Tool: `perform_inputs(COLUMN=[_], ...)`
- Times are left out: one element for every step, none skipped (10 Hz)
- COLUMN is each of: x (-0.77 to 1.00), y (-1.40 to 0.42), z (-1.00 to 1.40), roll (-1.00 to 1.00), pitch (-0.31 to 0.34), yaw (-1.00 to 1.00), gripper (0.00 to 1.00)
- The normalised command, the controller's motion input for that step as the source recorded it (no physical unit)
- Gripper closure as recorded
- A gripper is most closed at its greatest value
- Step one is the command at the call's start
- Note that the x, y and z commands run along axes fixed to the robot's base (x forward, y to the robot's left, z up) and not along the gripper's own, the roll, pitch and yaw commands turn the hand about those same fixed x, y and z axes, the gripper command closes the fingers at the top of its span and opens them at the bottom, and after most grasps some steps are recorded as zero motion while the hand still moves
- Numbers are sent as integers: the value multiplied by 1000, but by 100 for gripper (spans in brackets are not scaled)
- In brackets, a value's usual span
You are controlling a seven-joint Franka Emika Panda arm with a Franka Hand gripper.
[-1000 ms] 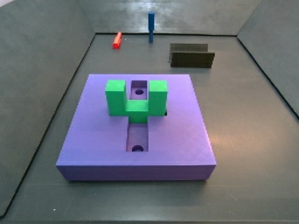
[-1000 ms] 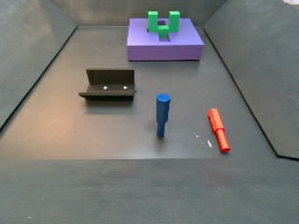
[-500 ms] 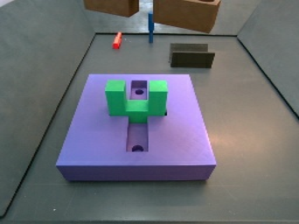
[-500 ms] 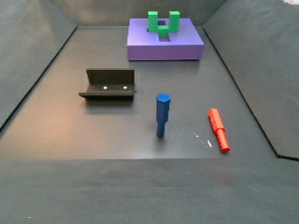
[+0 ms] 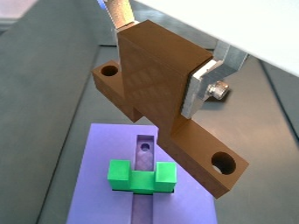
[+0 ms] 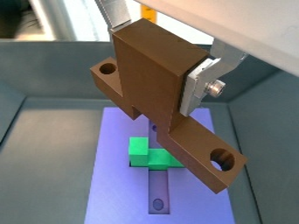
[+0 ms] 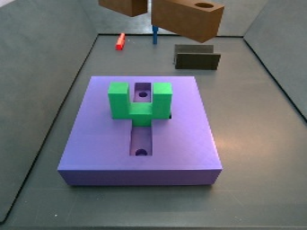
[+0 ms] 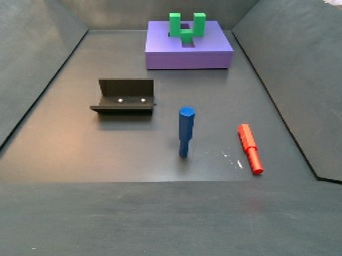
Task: Pick up the brown object. Move up. Place the brown object on the fixture. Regrasp the brown object. Move to above the board. Insert the brown object.
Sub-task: Insert the brown object.
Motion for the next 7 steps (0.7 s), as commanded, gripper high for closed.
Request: perform_inputs(x=[-17,-14,0,0,-54,0,0], y=[0,0,0,0,0,0,0], z=[0,0,0,0,0,-11,-14], roll=[-189,-184,-177,-93,0,0,0], pitch=[-64,-53,-49,-60,-37,0,0], yaw=[-871,-840,-857,-817,-760,-771,-806], gripper=[100,100,100,100,100,100,100])
